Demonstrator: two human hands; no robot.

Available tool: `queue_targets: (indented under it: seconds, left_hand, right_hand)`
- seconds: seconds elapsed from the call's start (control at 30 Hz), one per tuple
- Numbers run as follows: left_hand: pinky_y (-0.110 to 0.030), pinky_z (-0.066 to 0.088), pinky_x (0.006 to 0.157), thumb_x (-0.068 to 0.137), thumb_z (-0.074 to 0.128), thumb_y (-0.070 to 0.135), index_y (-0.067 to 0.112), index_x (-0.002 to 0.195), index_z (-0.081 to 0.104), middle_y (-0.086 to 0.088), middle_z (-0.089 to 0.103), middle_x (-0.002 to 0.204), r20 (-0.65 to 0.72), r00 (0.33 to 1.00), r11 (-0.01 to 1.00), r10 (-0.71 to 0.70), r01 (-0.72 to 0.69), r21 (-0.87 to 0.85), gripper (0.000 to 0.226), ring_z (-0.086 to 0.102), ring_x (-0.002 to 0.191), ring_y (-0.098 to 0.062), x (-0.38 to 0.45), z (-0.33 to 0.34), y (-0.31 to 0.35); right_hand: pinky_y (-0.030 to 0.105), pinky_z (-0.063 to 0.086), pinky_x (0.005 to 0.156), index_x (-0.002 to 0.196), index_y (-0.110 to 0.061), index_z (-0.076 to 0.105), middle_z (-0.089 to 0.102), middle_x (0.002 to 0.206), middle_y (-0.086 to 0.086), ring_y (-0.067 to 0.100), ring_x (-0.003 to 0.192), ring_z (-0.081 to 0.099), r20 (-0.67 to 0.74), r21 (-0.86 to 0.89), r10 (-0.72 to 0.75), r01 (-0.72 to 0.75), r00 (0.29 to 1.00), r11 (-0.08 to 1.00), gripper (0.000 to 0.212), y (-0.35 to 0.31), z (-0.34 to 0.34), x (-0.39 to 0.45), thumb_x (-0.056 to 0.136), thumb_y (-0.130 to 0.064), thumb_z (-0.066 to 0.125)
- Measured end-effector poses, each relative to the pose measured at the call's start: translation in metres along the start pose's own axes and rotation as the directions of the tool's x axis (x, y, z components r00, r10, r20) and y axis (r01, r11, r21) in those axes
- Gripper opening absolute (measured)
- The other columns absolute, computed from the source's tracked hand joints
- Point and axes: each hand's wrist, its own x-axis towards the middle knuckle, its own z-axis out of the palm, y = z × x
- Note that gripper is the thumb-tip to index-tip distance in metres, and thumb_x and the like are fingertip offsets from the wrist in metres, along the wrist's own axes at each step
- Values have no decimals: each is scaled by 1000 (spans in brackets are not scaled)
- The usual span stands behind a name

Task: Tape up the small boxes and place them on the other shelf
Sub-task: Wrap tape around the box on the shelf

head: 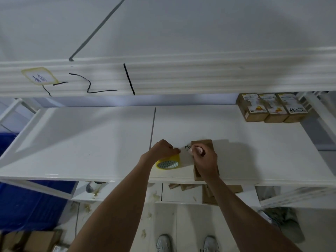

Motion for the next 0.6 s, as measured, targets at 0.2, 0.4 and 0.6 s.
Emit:
queue_targets:
  seconds: [0.2,0.4,0.6]
  left_hand:
    - [-25,46,62,89,66,51,15,71,64,-2,62,73,-3,1000,999,11,-11,-35,40,62,68,-17,-1,0,0]
    - [-28,52,70,91,65,49,12,84,69,-6,67,83,0,1000,998,11,-11,-54,39,67,78,-21,-3,0,2]
    - [-31,53,72,90,66,48,16,73,66,-6,66,81,-5,1000,998,13,-14,-68,37,67,78,-23,-4,0,2]
  right_hand:
    - [23,57,73,93,-9,73,74,84,1,14,79,70,77,14,-1,0,997,1000,6,0,-3,1,92,-8,68]
    - [5,47,71,104,-6,73,70,86,-3,1,78,62,106,-20,-11,13,994,1000,14,-2,-1,-1,95,-16,67]
    - [4,47,69,103,-7,72,71,87,0,4,78,62,125,-21,0,3,992,1000,14,-3,0,0,96,-17,67]
